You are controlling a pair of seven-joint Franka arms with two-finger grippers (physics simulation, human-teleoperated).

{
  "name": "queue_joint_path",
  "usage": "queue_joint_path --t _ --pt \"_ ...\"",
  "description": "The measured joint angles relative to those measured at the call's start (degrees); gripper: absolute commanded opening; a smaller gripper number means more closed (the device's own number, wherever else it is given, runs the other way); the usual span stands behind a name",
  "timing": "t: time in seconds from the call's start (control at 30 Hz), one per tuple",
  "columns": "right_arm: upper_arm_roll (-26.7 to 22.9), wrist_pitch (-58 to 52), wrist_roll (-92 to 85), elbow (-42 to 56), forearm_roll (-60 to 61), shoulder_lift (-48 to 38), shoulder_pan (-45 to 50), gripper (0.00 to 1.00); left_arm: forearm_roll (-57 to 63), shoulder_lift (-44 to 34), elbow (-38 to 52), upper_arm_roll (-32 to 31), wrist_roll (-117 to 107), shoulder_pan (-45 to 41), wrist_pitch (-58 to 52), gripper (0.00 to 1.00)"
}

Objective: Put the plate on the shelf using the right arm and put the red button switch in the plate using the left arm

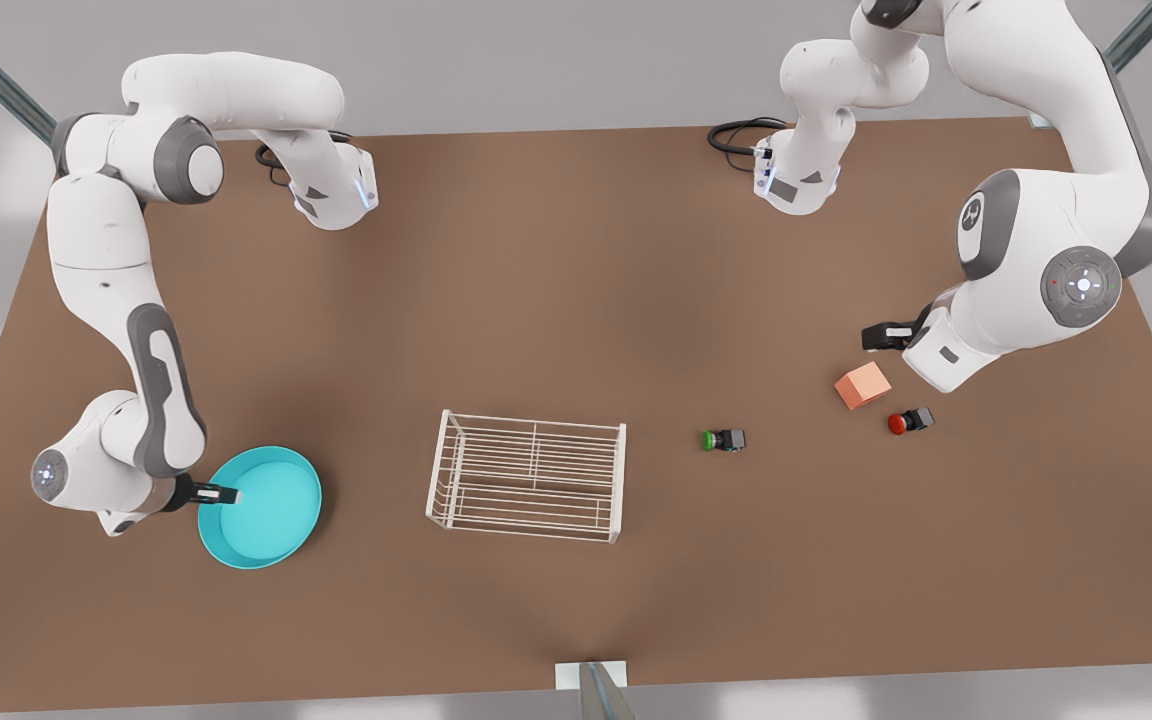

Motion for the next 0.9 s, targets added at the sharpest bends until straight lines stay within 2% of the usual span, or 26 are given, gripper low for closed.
queue_joint_path --t 0.03,0.33,0.53,0.73,0.9 --pt "0.01 -0.08 -0.65 0.04 0.44 -0.02 -0.02 0.21 0.01 0.0 0.0 0.0 0.0 0.01 -0.01 1.0" --pt "0.07 -0.4 -2.96 0.68 -0.8 -0.99 -0.21 0.21 0.08 0.0 0.0 0.04 -0.01 0.1 -0.05 1.0" --pt "1.51 -5.7 -4.24 3.79 0.15 -3.86 -0.23 0.21 0.1 0.37 0.0 0.04 -0.01 0.32 -0.03 1.0" --pt "7.59 -16.7 -7.16 7.29 7.4 -7.89 -0.13 0.21 0.16 0.44 0.02 0.04 -0.01 0.37 0.01 1.0" --pt "16.94 -23.61 -7.64 14.65 12.69 -7.49 3.78 0.21 0.25 0.44 0.09 0.04 -0.02 0.37 0.02 1.0"
